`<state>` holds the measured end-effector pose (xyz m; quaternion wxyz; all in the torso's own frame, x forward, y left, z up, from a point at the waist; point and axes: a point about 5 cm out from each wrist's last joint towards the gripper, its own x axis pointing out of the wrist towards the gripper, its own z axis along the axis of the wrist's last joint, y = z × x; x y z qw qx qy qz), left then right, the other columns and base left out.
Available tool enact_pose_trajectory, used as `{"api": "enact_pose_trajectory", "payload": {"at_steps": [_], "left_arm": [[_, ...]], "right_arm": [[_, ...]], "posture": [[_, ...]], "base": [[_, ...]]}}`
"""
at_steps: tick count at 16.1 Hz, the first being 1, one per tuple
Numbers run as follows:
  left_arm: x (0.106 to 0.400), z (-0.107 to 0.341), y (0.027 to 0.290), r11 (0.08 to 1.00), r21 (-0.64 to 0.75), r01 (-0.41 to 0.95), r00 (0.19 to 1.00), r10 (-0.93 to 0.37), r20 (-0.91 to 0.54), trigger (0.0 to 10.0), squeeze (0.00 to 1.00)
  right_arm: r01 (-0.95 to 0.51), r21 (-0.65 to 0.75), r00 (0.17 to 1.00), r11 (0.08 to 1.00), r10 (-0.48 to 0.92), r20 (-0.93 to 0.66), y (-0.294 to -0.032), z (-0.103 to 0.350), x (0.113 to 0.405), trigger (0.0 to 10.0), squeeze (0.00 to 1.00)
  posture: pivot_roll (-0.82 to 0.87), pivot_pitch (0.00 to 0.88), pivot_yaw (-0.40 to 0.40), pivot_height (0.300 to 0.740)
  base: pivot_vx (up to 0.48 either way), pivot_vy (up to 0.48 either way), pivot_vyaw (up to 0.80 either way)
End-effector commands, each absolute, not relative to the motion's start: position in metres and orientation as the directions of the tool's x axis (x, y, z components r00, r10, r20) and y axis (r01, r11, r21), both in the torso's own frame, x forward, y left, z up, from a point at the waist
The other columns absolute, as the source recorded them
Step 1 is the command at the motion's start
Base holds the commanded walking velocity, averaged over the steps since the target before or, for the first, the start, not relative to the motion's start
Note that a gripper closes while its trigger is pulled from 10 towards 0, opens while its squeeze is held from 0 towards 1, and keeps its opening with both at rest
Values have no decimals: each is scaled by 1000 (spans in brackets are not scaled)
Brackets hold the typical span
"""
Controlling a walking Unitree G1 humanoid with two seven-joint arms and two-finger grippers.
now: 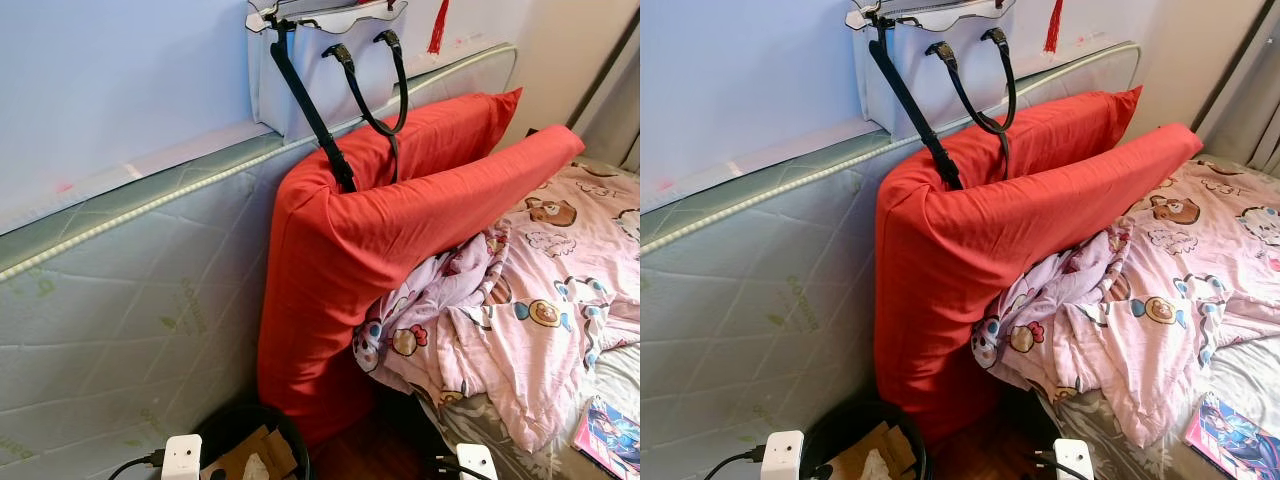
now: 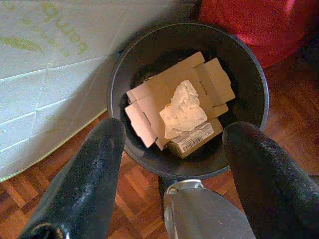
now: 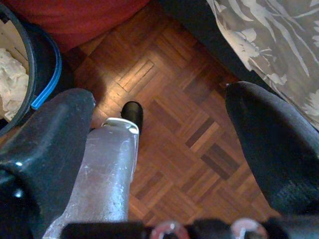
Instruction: Clean up the room
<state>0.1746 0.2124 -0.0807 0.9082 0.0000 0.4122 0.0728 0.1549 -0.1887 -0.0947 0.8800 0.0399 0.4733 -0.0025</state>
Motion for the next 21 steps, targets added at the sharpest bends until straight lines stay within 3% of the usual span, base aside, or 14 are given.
{"api": "enact_pose_trajectory", "payload": {"at_steps": [1,10,21], "left_arm": [[173,-81,211,990,55,-128,649,126,-751,10000,0],[171,-82,212,990,57,-130,642,128,-756,10000,0],[167,-84,214,990,59,-125,627,125,-769,10000,0]], "right_arm": [[53,63,556,997,23,-831,-192,-94,155,10000,0],[52,61,555,997,22,-831,-192,-94,155,10000,0],[39,59,551,997,28,-834,-191,-95,154,10000,0]], "posture": [[100,0,-58,740],[96,0,-57,740],[93,0,-49,740]], "base": [[0,0,0],[0,0,0],[-263,0,0]]}}
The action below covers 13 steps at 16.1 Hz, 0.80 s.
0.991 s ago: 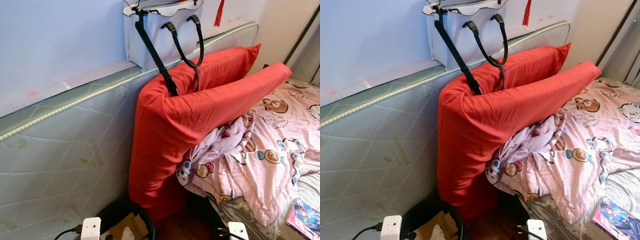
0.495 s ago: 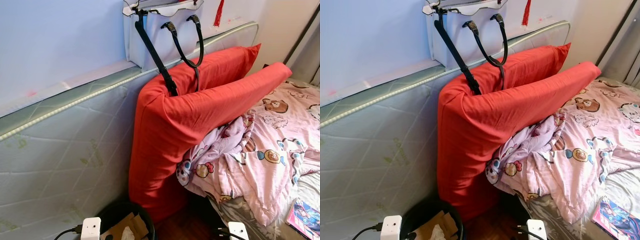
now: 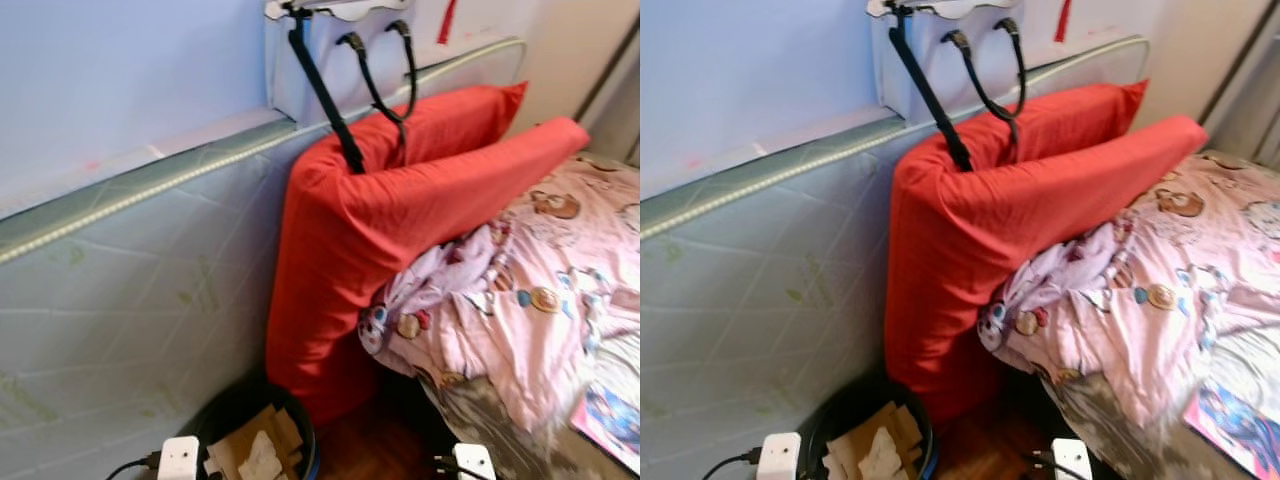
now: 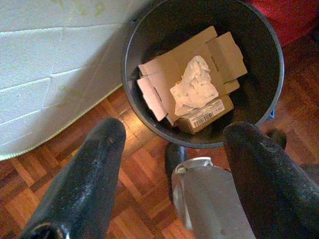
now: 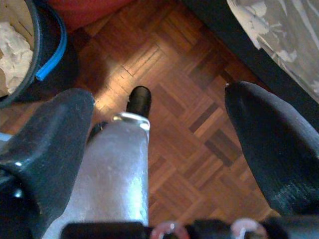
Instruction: Clean up the room
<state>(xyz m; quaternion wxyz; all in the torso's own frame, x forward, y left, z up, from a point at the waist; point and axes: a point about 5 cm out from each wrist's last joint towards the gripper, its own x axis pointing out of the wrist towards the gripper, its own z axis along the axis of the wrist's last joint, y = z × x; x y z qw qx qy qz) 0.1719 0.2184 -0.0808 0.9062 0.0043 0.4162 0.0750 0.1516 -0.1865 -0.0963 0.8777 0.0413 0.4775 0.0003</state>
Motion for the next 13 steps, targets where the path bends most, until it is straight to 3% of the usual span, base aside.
{"api": "enact_pose_trajectory", "payload": {"at_steps": [1,12,13], "left_arm": [[167,-84,214,990,59,-126,626,125,-770,10000,0],[167,-84,215,988,61,-145,619,139,-773,10000,0],[168,-84,215,987,60,-146,619,139,-773,10000,0]], "right_arm": [[39,60,552,997,29,-833,-191,-95,154,10000,0],[60,54,557,997,12,-831,-193,-94,155,10000,0],[48,51,553,998,16,-833,-193,-94,155,10000,0]], "posture": [[94,0,-50,740],[95,0,-61,740],[95,0,-61,740]], "base": [[-277,0,0],[-25,0,0],[0,0,-756]]}}
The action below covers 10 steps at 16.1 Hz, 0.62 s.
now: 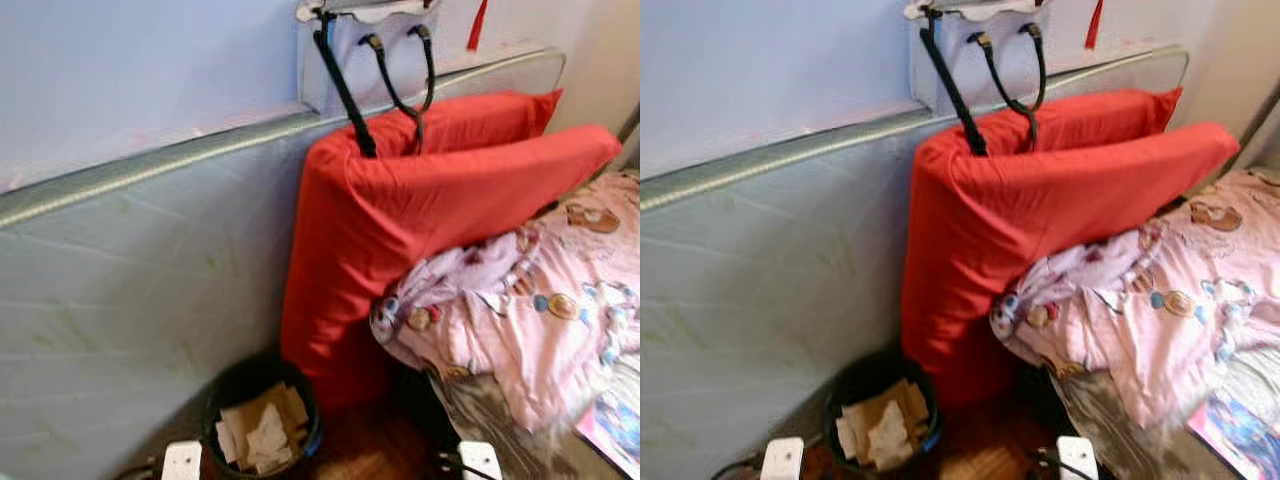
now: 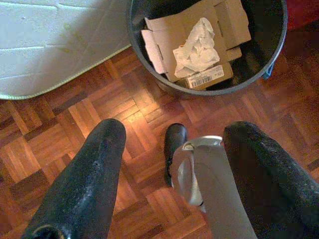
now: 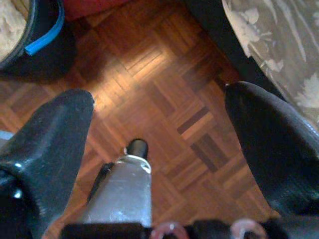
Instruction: Clean up the room
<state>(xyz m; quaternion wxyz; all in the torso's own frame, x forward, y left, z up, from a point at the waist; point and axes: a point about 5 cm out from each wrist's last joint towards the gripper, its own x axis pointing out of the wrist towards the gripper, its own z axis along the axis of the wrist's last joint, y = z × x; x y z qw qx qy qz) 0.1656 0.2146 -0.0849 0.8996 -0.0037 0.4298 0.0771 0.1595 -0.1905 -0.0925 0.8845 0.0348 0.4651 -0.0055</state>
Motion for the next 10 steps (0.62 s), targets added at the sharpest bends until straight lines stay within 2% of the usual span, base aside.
{"api": "enact_pose_trajectory", "payload": {"at_steps": [1,5,7,10], "left_arm": [[167,-84,215,987,60,-147,619,139,-773,10000,0],[168,-84,216,988,73,-133,618,140,-774,10000,0],[169,-84,215,989,77,-125,618,139,-774,10000,0],[169,-83,216,988,76,-137,617,145,-773,10000,0]], "right_arm": [[50,51,552,997,15,-834,-193,-94,155,10000,0],[50,50,549,998,14,-836,-193,-94,155,10000,0],[49,49,548,998,14,-837,-193,-94,155,10000,0],[46,46,549,998,13,-836,-193,-94,156,10000,0]], "posture": [[94,0,-61,740],[94,0,-60,740],[95,0,-58,740],[94,0,-52,740]], "base": [[0,0,-781],[0,0,-769],[0,-411,-759],[0,0,-752]]}}
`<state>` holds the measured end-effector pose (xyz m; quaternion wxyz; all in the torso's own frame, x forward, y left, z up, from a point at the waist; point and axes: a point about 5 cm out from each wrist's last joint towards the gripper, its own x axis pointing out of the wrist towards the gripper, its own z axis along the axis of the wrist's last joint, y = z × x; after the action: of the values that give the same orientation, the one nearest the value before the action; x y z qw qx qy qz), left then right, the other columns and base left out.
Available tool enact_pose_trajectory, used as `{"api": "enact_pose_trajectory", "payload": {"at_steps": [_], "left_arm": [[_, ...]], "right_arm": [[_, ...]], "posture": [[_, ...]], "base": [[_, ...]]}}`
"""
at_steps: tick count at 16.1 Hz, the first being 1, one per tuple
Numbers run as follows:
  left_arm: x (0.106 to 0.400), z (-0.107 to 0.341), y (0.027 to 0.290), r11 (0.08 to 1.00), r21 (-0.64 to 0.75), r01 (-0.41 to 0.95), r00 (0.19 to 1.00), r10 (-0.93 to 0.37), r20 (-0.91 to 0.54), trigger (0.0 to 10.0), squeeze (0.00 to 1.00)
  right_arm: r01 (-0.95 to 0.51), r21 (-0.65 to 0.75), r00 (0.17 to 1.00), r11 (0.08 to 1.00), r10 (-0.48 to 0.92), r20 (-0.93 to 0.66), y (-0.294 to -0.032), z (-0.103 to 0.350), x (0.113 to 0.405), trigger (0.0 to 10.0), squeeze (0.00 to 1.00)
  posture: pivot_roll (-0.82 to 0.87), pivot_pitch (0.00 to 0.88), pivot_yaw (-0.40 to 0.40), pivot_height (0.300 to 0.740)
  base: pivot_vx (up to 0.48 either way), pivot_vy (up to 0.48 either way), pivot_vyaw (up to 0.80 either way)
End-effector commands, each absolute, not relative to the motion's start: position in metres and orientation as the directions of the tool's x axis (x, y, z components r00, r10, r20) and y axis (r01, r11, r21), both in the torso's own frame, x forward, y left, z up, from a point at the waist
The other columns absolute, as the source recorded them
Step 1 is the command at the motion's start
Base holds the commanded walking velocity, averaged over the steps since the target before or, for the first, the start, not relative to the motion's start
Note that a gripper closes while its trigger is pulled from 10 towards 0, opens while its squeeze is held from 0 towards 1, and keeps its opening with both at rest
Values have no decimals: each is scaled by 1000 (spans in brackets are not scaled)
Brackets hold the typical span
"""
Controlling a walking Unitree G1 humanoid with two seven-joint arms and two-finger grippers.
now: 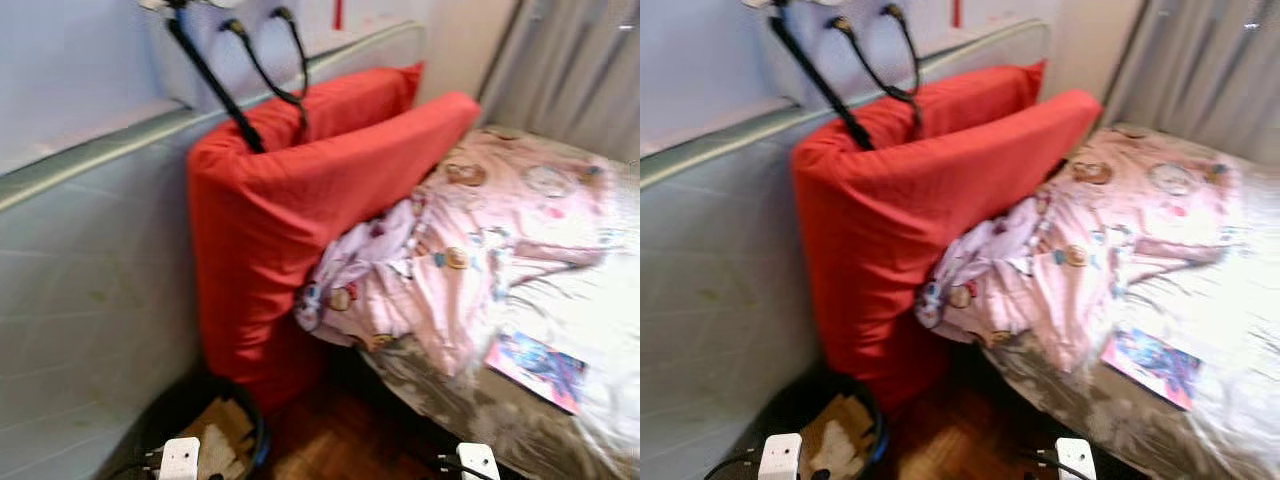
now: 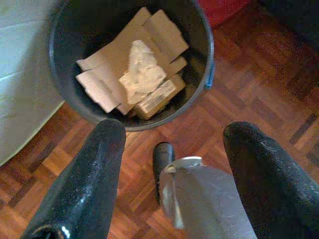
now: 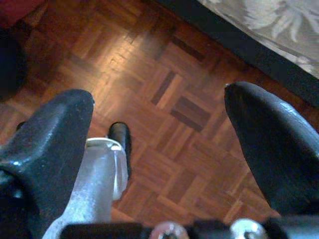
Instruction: Clean up the room
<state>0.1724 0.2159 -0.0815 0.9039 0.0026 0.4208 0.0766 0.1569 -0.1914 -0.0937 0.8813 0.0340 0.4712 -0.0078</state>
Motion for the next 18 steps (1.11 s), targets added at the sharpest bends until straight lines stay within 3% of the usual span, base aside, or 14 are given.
{"api": "enact_pose_trajectory", "payload": {"at_steps": [1,6,8,12,18], "left_arm": [[170,-83,216,987,75,-139,619,146,-772,10000,0],[170,-82,224,987,95,-129,613,155,-775,10000,0],[171,-81,227,988,116,-101,615,154,-773,10000,0],[172,-80,228,987,123,-99,617,158,-771,10000,0],[172,-80,227,986,127,-111,615,169,-770,10000,0]], "right_arm": [[47,48,551,998,14,-834,-192,-94,157,10000,0],[66,67,559,996,19,-829,-185,-94,157,10000,0],[103,87,583,991,11,-813,-183,-94,159,10000,0],[103,77,567,992,5,-824,-182,-95,157,10000,0],[98,77,577,992,6,-817,-182,-94,159,10000,0]], "posture": [[91,0,-45,740],[82,0,-9,740],[74,0,5,740],[83,0,1,740],[86,0,-9,740]], "base": [[0,0,-744],[0,0,-707],[0,0,0],[0,-379,0],[0,-401,-417]]}}
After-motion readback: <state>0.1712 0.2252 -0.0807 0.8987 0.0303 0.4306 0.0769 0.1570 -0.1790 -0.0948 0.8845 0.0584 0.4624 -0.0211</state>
